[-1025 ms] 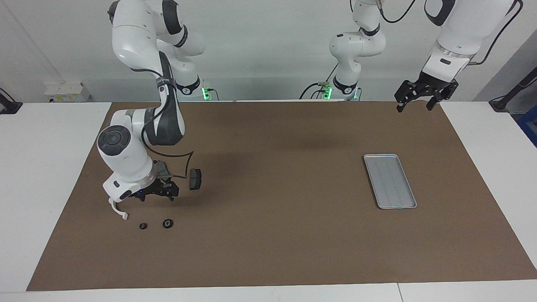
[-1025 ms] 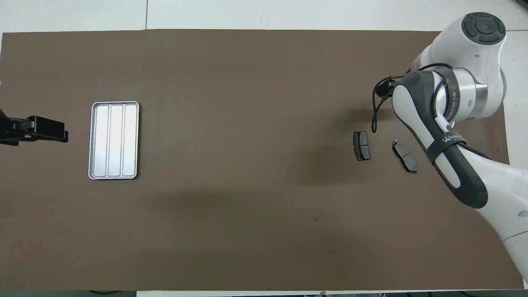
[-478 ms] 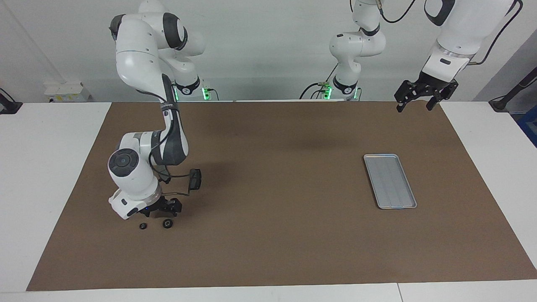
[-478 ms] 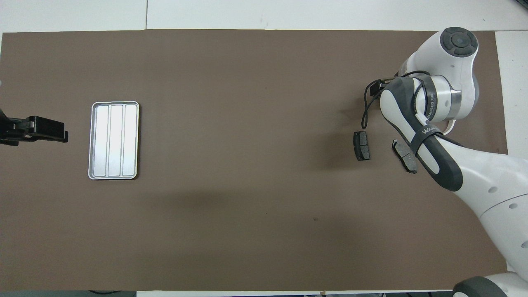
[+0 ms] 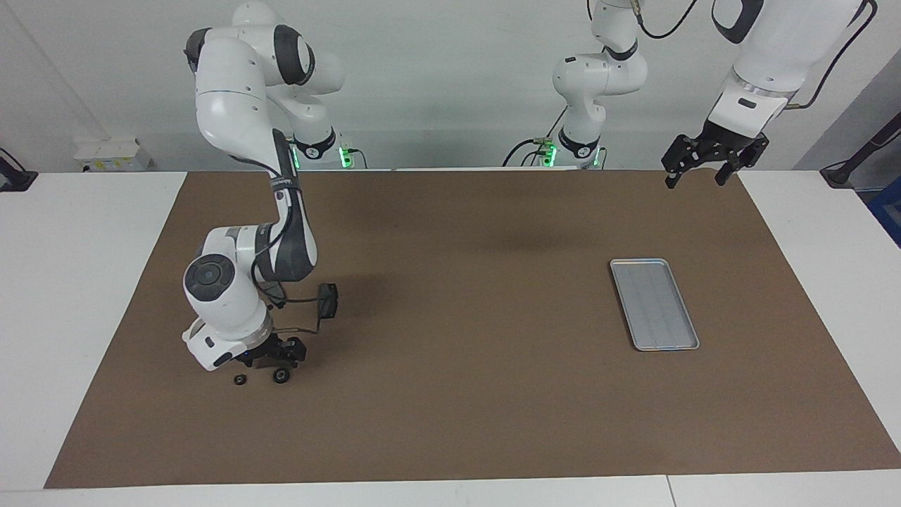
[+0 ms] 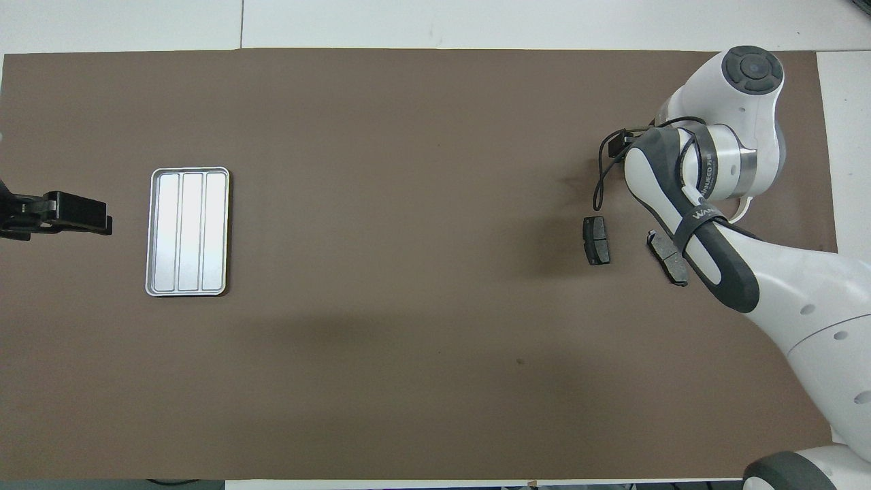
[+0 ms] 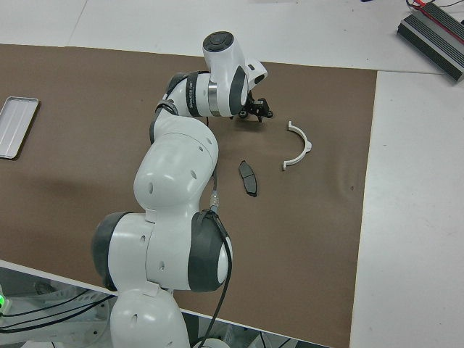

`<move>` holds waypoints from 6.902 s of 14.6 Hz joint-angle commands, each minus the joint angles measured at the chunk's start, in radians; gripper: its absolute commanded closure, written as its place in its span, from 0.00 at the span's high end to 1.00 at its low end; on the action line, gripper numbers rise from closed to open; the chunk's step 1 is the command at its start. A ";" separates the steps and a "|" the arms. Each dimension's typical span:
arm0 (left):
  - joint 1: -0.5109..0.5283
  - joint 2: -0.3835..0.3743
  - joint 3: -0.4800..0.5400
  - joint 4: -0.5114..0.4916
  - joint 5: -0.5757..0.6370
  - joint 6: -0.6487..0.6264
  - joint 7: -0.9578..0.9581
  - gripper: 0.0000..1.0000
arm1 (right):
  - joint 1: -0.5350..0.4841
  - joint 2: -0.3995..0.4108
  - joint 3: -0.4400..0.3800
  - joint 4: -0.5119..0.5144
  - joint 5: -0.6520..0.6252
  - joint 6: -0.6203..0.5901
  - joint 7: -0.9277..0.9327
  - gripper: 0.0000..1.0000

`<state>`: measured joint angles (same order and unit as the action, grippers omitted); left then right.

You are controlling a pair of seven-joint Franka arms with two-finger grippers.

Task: Pick bearing gear from pile to tray
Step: 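Reach the right gripper toward the nearer small black bearing, then grasp the small black bearing with the right gripper and lift, then carry the bearing with the right gripper toward the table center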

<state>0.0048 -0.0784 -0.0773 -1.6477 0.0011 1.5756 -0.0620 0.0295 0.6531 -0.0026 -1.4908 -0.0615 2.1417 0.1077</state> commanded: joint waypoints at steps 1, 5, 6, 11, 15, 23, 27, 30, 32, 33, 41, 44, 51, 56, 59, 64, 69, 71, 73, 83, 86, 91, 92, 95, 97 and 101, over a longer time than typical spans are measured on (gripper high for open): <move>-0.002 -0.011 0.002 0.006 -0.007 -0.020 0.005 1.00 | -0.007 0.031 0.010 0.035 -0.001 0.021 0.018 1.00; -0.002 -0.011 0.002 0.006 -0.007 -0.020 0.005 1.00 | 0.000 0.049 0.010 0.069 -0.004 0.021 0.030 0.96; -0.002 -0.011 0.002 0.006 -0.007 -0.020 0.005 1.00 | 0.001 0.054 0.010 0.083 -0.007 0.015 0.040 0.96; -0.002 -0.011 0.002 0.006 -0.007 -0.020 0.005 1.00 | 0.001 0.068 0.010 0.092 0.000 0.023 0.050 0.96; -0.002 -0.009 0.002 0.006 -0.007 -0.020 0.005 1.00 | -0.003 0.074 0.010 0.092 0.002 0.012 0.061 0.96; -0.002 -0.011 0.002 0.006 -0.007 -0.020 0.005 1.00 | -0.005 0.073 0.012 0.104 0.003 -0.062 0.061 0.88; -0.002 -0.011 0.002 0.006 -0.007 -0.020 0.005 1.00 | -0.003 0.074 0.013 0.106 0.000 -0.063 0.061 0.74; -0.002 -0.011 0.002 0.006 -0.007 -0.020 0.005 1.00 | 0.000 0.079 0.013 0.115 0.000 -0.059 0.061 0.67; -0.002 -0.011 0.002 0.006 -0.007 -0.020 0.005 1.00 | 0.000 0.080 0.013 0.122 0.000 -0.059 0.061 0.61; -0.002 -0.011 0.002 0.006 -0.007 -0.020 0.005 1.00 | 0.000 0.080 0.013 0.123 0.000 -0.056 0.061 0.55; -0.002 -0.011 0.002 0.006 -0.007 -0.020 0.005 1.00 | 0.000 0.086 0.013 0.123 0.000 -0.046 0.061 0.29; -0.002 -0.011 0.002 0.006 -0.007 -0.020 0.005 1.00 | 0.001 0.085 0.013 0.145 0.000 -0.072 0.061 0.25; -0.002 -0.009 0.002 0.006 -0.007 -0.020 0.005 1.00 | 0.035 0.083 0.013 0.253 0.000 -0.247 0.099 0.22; -0.002 -0.011 0.002 0.006 -0.007 -0.020 0.005 1.00 | 0.150 0.074 0.012 0.326 0.046 -0.355 0.340 0.21; -0.002 -0.011 0.002 0.006 -0.007 -0.020 0.005 1.00 | 0.234 0.057 0.016 0.327 0.101 -0.382 0.556 0.22; -0.002 -0.009 0.002 0.006 -0.007 -0.020 0.005 1.00 | 0.403 0.051 0.019 0.377 0.118 -0.388 0.897 0.21; -0.002 -0.011 0.002 0.006 -0.007 -0.020 0.005 1.00 | 0.562 0.062 0.026 0.428 0.118 -0.375 1.192 0.21; -0.002 -0.011 0.002 0.006 -0.007 -0.020 0.005 1.00 | 0.610 0.068 0.024 0.435 0.117 -0.359 1.285 0.20; -0.002 -0.011 0.002 0.006 -0.007 -0.020 0.005 1.00 | 0.651 0.079 0.019 0.435 0.117 -0.330 1.352 0.19; -0.002 -0.011 0.002 0.006 -0.007 -0.020 0.005 1.00 | 0.714 0.180 0.020 0.437 0.117 -0.230 1.501 0.19; -0.002 -0.011 0.002 0.006 -0.007 -0.020 0.005 1.00 | 0.716 0.197 0.019 0.435 0.111 -0.217 1.501 0.19; -0.002 -0.011 0.002 0.006 -0.007 -0.020 0.005 1.00 | 0.716 0.227 0.015 0.435 0.104 -0.187 1.500 0.19; -0.002 -0.011 0.002 0.006 -0.007 -0.020 0.005 1.00 | 0.716 0.229 0.015 0.435 0.104 -0.186 1.500 0.19; -0.002 -0.011 0.002 0.006 -0.007 -0.020 0.005 1.00 | 0.716 0.234 0.015 0.435 0.103 -0.184 1.498 0.20; -0.002 -0.011 0.002 0.006 -0.007 -0.020 0.005 1.00 | 0.714 0.237 0.015 0.435 0.103 -0.184 1.497 0.23; -0.002 -0.011 0.002 0.006 -0.007 -0.020 0.005 1.00 | 0.716 0.244 0.015 0.435 0.103 -0.157 1.498 0.43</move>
<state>0.0048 -0.0784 -0.0773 -1.6477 0.0011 1.5756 -0.0620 0.7408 0.8771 0.0176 -1.0813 0.0347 1.9714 1.5942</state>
